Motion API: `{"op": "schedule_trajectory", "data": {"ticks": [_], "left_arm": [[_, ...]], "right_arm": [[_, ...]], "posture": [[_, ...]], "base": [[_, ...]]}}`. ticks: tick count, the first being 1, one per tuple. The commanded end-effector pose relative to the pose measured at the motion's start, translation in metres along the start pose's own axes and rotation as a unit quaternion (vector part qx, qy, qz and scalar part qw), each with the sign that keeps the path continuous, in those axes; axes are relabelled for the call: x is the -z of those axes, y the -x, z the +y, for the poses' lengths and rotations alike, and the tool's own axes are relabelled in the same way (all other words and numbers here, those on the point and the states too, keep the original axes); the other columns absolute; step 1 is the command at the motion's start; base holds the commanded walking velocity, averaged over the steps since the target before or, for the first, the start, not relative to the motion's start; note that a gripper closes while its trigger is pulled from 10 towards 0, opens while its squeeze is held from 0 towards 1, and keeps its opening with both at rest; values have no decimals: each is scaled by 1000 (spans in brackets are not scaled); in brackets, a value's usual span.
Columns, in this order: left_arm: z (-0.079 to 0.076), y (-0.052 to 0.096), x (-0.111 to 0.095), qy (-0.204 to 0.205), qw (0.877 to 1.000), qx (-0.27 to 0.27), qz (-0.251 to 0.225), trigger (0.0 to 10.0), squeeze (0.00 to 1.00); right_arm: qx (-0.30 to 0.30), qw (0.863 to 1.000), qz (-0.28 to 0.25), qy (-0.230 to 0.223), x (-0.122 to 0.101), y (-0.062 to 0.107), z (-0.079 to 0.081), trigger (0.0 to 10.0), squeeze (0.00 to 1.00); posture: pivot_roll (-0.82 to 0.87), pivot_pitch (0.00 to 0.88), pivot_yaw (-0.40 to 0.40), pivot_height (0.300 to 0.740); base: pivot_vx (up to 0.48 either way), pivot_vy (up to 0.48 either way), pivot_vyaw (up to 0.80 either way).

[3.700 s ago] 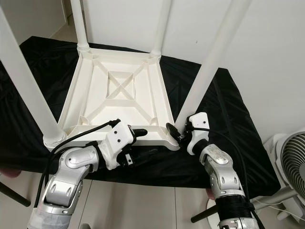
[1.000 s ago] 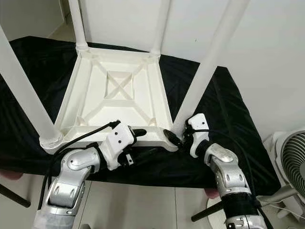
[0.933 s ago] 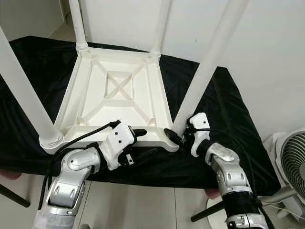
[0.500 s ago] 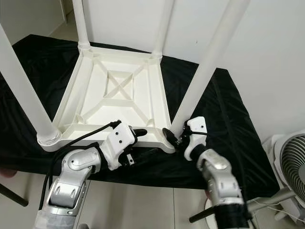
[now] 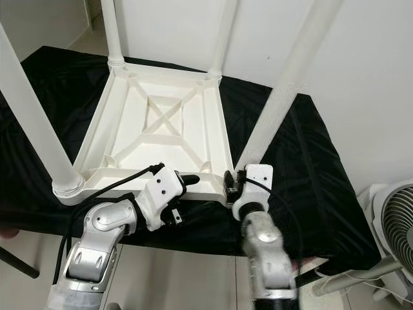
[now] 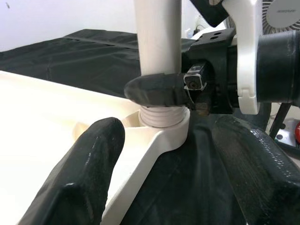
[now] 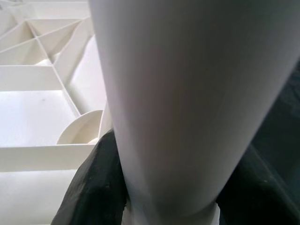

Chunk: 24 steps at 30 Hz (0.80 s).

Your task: Building children table

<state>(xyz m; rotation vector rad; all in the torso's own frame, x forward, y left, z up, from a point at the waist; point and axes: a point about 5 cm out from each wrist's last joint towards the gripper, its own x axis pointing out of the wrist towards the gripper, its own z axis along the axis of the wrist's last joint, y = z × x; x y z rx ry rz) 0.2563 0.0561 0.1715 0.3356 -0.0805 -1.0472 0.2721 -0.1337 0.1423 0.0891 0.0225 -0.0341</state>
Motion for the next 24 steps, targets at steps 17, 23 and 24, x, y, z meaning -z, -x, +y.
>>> {"op": "schedule_trajectory", "data": {"ticks": [17, 23, 24], "left_arm": [[8, -1, -2, 11, 995, -104, -7, 10000, 0], [7, 1, -2, 6, 995, -100, -6, 10000, 0], [7, 1, -2, 6, 995, -100, -6, 10000, 0]], "right_arm": [[-42, 999, -13, 3, -3, 2, -18, 10000, 0], [-160, 986, -19, 46, -6, 1, -33, 10000, 0], [-160, 986, -19, 46, -6, 1, -33, 10000, 0]], "posture": [[-51, 75, -124, 740], [-49, 78, -119, 740], [-49, 78, -119, 740]], "base": [[0, 0, 0], [0, 0, 0], [0, 0, 0]]}}
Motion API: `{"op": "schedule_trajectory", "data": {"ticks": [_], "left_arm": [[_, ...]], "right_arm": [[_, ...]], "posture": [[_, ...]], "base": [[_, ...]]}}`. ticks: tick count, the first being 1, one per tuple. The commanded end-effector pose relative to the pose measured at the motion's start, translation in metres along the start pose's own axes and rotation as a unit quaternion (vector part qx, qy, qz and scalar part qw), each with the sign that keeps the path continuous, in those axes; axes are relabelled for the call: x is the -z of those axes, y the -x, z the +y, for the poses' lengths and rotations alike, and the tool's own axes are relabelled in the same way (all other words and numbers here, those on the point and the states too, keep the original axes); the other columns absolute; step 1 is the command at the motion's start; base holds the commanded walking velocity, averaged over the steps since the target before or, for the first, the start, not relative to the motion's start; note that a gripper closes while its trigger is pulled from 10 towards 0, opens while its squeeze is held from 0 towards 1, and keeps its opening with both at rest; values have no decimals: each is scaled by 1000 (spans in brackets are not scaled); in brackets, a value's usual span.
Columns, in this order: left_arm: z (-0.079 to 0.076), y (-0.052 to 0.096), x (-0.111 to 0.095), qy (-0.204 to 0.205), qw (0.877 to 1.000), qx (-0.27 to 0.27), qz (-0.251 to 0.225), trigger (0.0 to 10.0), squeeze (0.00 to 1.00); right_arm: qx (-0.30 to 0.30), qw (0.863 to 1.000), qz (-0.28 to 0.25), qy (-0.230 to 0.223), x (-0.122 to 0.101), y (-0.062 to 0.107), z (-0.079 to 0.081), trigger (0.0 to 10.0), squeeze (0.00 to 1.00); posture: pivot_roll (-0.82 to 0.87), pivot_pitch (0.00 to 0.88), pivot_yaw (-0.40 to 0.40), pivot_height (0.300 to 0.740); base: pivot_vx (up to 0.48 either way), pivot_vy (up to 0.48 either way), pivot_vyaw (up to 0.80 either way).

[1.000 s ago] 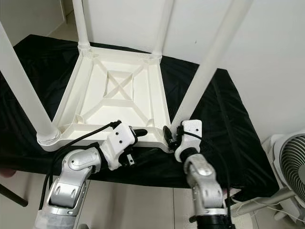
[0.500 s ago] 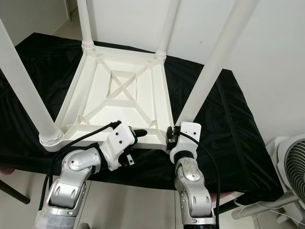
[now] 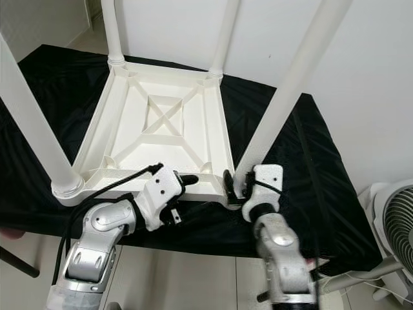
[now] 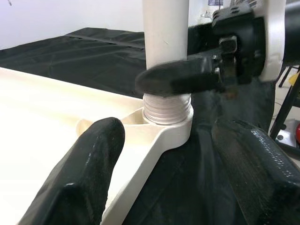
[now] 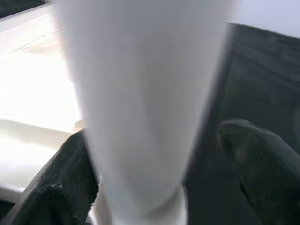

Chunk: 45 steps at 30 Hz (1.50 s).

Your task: Building children table

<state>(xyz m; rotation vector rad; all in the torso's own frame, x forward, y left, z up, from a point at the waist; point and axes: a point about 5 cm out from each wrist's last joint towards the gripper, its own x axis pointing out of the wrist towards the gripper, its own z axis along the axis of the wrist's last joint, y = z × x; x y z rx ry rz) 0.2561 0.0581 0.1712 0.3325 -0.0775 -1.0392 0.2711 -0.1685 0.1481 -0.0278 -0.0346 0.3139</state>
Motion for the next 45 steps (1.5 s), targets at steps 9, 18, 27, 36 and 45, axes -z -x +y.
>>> {"op": "schedule_trajectory", "data": {"ticks": [9, 18, 27, 36, 45], "left_arm": [[-2, 0, 6, 24, 998, -58, 9, 10000, 0], [-5, -2, 7, 23, 998, -52, 11, 10000, 0], [-5, -3, 7, 23, 998, -52, 12, 10000, 0], [-3, -4, 8, 23, 998, -53, 14, 10000, 0], [-1, -5, 8, 22, 998, -58, 13, 10000, 0]], "right_arm": [[-126, 991, 19, 33, 8, -14, -18, 5686, 0], [-178, 983, 31, 37, 14, -28, -17, 0, 0], [-182, 982, 38, 22, 22, -24, -17, 10000, 0], [-126, 992, 19, -5, 20, -19, -6, 10000, 0], [-40, 999, 2, -20, 17, -16, 10, 10000, 0]], "posture": [[-38, 69, -114, 740], [-29, 71, -117, 740], [-37, 74, -114, 740], [-49, 74, -113, 740], [-51, 68, -117, 740]], "base": [[0, 0, 0], [0, 0, 0], [0, 0, 0], [0, 0, 0], [0, 0, 0]]}}
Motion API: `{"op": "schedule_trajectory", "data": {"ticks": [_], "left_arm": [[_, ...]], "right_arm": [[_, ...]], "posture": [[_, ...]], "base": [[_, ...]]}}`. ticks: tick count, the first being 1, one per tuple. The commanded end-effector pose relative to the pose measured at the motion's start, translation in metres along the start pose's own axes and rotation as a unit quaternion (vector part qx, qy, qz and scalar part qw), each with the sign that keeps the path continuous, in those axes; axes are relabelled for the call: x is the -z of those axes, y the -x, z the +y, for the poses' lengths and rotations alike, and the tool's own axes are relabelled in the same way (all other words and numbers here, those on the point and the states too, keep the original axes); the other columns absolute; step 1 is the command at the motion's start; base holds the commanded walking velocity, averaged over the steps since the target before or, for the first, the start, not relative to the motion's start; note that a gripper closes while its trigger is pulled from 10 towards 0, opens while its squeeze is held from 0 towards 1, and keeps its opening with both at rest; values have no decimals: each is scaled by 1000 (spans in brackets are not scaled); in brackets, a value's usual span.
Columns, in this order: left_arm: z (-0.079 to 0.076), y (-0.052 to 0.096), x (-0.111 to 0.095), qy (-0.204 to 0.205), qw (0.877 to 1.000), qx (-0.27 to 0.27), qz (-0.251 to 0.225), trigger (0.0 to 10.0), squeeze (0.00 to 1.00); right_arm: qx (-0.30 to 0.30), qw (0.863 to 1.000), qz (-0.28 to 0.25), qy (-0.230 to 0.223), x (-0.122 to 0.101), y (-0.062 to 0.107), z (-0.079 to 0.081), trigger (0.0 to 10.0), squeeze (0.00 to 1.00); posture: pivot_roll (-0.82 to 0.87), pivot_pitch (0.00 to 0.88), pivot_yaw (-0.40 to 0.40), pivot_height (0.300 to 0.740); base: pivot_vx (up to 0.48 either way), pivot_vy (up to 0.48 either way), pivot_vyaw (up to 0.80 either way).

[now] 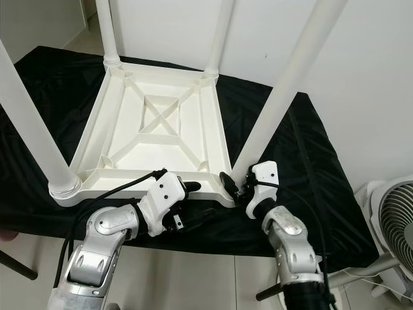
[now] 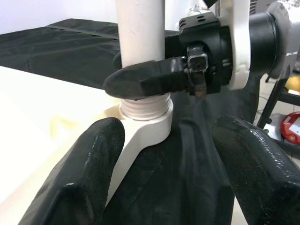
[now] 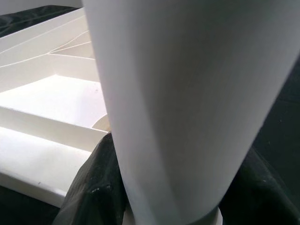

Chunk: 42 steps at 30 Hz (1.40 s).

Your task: Building children table

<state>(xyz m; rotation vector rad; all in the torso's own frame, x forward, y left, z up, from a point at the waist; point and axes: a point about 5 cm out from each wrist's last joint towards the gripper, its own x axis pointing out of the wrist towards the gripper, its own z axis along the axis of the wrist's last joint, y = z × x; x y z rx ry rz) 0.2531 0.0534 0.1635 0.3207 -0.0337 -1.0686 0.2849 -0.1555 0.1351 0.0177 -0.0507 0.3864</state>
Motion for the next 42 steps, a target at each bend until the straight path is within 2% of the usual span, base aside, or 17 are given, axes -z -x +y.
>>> {"op": "schedule_trajectory", "data": {"ticks": [1, 5, 9, 10, 11, 16, 17, 19, 20, 24, 29, 30, 31, 34, 38, 41, 42], "left_arm": [[7, -2, 3, 8, 997, -75, -1, 10000, 0], [8, -3, 4, 6, 997, -80, 2, 10000, 0], [8, -2, 5, 8, 997, -82, 1, 10000, 0], [7, -3, 4, 8, 997, -81, 0, 10000, 0], [7, -3, 4, 7, 997, -81, 0, 10000, 0], [7, -4, 4, 8, 997, -82, -1, 10000, 0], [7, -4, 4, 8, 997, -83, -1, 10000, 0], [7, -4, 4, 8, 997, -83, -1, 10000, 0], [8, -4, 5, 8, 996, -83, -1, 10000, 0], [8, -4, 4, 6, 997, -83, -2, 10000, 0], [12, -3, 4, 3, 996, -88, -2, 10000, 0], [13, -3, 4, 3, 996, -90, -1, 10000, 0], [13, -3, 4, 2, 996, -90, -1, 10000, 0], [13, -3, 4, 2, 996, -91, -2, 10000, 0], [14, -4, 3, -2, 996, -86, -3, 10000, 0], [14, -4, 3, -2, 996, -85, -3, 10000, 0], [15, -4, 3, -3, 996, -84, -3, 10000, 0]], "right_arm": [[12, 1000, 13, -1, 4, 2, 6, 10000, 0], [79, 997, 20, -12, 4, 4, 21, 10000, 0], [114, 993, 19, -19, 3, 7, 27, 10000, 0], [155, 987, 20, -22, 2, 8, 32, 10000, 0], [169, 985, 21, -20, 1, 8, 33, 10000, 0], [175, 984, 23, -18, 1, 8, 37, 10000, 0], [171, 985, 22, -22, 0, 7, 37, 10000, 55], [169, 985, 21, -26, 0, 7, 36, 10000, 55], [167, 985, 18, -28, -1, 7, 36, 10000, 1000], [159, 987, 19, -29, -2, 8, 36, 10000, 1000], [112, 993, -9, -36, -8, 8, 33, 10000, 1000], [96, 995, -6, -38, -7, 8, 30, 10000, 122], [82, 996, -4, -36, -7, 8, 26, 10000, 0], [73, 997, -3, -31, -7, 8, 22, 10000, 0], [-26, 1000, 10, 14, -7, 4, -1, 10000, 0], [-41, 999, 12, 27, -7, 3, -3, 10000, 0], [-70, 997, 26, 34, -3, -1, -9, 10000, 0]], "posture": [[-51, 64, -120, 740], [-50, 62, -126, 740], [-48, 58, -132, 740], [-47, 55, -137, 740], [-47, 55, -137, 740], [-46, 44, -140, 740], [-46, 45, -139, 740], [-46, 46, -140, 740], [-45, 44, -139, 740], [-44, 44, -137, 740], [-40, 48, -128, 740], [-40, 43, -126, 740], [-41, 40, -123, 740], [-39, 41, -124, 740], [-43, 36, -109, 740], [-43, 36, -109, 740], [-39, 34, -106, 740]], "base": [[0, 0, 0], [0, 0, 0], [0, 0, 0], [0, 0, 0], [0, 0, 0], [0, 0, 0], [0, 0, 0], [0, 0, 0], [0, 0, 0], [0, 0, 0], [0, 0, 0], [0, 0, 0], [0, 0, 0], [0, 0, 0], [0, 0, 0], [0, 0, 0], [0, 0, 0]]}}
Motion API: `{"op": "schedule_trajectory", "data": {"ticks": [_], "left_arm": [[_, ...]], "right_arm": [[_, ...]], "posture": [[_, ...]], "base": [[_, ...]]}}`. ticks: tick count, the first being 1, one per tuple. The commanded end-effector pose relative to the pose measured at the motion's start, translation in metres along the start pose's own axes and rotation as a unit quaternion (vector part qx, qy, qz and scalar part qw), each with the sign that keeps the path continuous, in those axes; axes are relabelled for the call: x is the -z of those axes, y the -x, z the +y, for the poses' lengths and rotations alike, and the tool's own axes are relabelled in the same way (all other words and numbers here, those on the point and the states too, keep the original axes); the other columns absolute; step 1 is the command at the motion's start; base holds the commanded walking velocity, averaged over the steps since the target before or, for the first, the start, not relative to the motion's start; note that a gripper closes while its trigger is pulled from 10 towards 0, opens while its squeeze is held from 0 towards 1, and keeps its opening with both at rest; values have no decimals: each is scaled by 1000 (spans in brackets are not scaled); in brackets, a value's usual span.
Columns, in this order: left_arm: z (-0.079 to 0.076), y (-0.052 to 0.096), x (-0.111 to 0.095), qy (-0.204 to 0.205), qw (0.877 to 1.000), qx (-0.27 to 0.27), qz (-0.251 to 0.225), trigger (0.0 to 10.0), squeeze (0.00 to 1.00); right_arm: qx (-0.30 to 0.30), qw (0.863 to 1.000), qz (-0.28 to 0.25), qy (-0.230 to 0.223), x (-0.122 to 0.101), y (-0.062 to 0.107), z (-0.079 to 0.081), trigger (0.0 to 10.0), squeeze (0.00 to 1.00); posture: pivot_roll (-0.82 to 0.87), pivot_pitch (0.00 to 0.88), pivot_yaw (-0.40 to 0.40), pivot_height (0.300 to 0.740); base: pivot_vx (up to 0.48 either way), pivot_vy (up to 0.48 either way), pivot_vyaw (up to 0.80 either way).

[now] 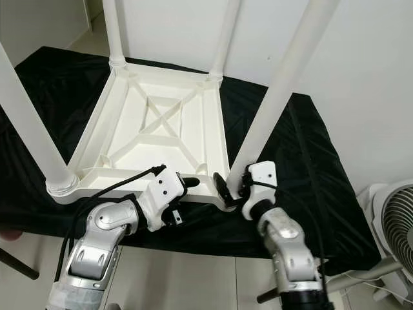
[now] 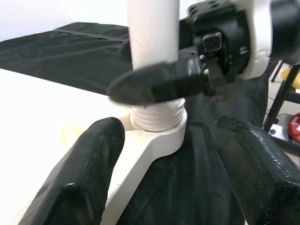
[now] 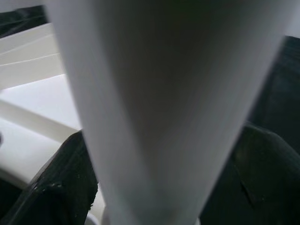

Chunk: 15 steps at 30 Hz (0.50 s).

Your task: Building children table

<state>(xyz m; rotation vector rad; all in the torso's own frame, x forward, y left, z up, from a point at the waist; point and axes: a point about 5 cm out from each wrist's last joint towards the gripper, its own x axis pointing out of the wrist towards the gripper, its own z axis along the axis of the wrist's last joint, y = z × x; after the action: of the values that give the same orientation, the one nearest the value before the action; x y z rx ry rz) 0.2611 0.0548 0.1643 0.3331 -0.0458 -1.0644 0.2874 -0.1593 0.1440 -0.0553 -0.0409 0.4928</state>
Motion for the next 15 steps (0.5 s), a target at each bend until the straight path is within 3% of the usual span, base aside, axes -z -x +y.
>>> {"op": "schedule_trajectory", "data": {"ticks": [1, 4, 8, 10, 11, 13, 14, 15], "left_arm": [[8, -1, 2, 4, 997, -81, 0, 10000, 0], [8, -1, 1, 3, 997, -81, 0, 10000, 0], [9, -2, 0, 1, 997, -83, -2, 10000, 0], [7, -3, -1, 1, 997, -80, -5, 10000, 0], [5, -4, -2, 2, 997, -77, -7, 10000, 0], [4, -5, -3, 2, 997, -75, -8, 10000, 0], [2, -6, -3, 3, 997, -73, -9, 10000, 0], [0, -6, -3, 4, 997, -71, -10, 10000, 0]], "right_arm": [[-26, 1000, 17, 1, 8, -1, -6, 10000, 0], [-35, 999, 20, 5, 8, -2, -7, 10000, 0], [-132, 990, 50, 11, 18, -8, 0, 10000, 0], [-146, 988, 54, 12, 20, -10, 0, 10000, 0], [-155, 986, 51, 16, 20, -11, -1, 9216, 0], [-156, 986, 48, 23, 20, -13, -2, 9216, 0], [-157, 986, 44, 27, 19, -15, -4, 4667, 0], [-156, 986, 42, 29, 18, -17, -7, 2078, 0]], "posture": [[-39, 34, -106, 740], [-38, 33, -103, 740], [-29, 28, -102, 740], [-24, 26, -102, 740], [-19, 24, -103, 740], [-19, 24, -103, 740], [-16, 26, -104, 740], [-16, 25, -103, 740]], "base": [[0, 0, 0], [0, 0, 0], [0, 0, 0], [0, 0, 0], [0, 0, 0], [0, 0, 0], [0, 0, 0], [0, 0, 0]]}}
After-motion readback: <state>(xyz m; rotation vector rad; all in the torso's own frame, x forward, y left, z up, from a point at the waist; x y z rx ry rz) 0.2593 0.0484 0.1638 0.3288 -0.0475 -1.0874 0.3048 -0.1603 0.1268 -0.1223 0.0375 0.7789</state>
